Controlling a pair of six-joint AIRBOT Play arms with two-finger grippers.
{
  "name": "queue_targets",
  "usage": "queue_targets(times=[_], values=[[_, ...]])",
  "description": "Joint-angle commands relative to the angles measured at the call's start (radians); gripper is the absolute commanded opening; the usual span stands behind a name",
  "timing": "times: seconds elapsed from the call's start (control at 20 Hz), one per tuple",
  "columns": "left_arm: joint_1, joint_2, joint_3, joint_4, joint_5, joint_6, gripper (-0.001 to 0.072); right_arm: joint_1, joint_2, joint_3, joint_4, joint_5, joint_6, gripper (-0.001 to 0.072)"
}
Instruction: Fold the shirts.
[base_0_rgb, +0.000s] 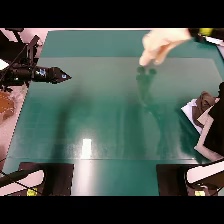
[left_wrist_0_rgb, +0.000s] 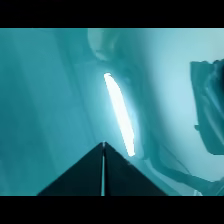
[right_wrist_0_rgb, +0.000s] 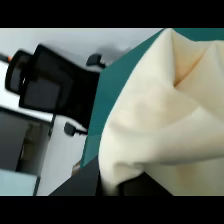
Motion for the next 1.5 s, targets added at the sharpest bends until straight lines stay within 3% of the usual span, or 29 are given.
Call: queue_targets(times=[0.0,0.35,0.5,0.75,0.95,1.15,1.45], values=[[0.0,0.0,0.0,-0.047,-0.039,0.0,0.002,-0.236,0.055,-0.056,0.0,0.003,0.025,0.0022],[0.0,0.0,0.0,-0.084,-0.047,0.0,0.002,-0.575,0.107,0.01,0.002,0.167,0.03,0.0022],[0.0,0.0,0.0,-0.094,-0.056,0.0,0.002,-0.635,0.108,0.101,0.002,0.269,0.088,0.0022],[0.0,0.0,0.0,-0.11,-0.096,0.0,0.002,-0.648,0.229,0.012,-0.017,0.164,0.114,0.0022],[0.0,0.0,0.0,-0.118,-0.158,0.0,0.002,-0.648,0.304,-0.082,-0.251,0.205,0.182,0.0021],[0.0,0.0,0.0,-0.132,-0.184,0.0,0.002,-0.66,0.406,-0.245,-0.332,0.272,0.235,0.0021],[-0.002,0.0,0.0,-0.16,-0.196,0.001,0.002,-0.66,0.647,-0.481,-0.737,0.385,0.366,0.0021]])
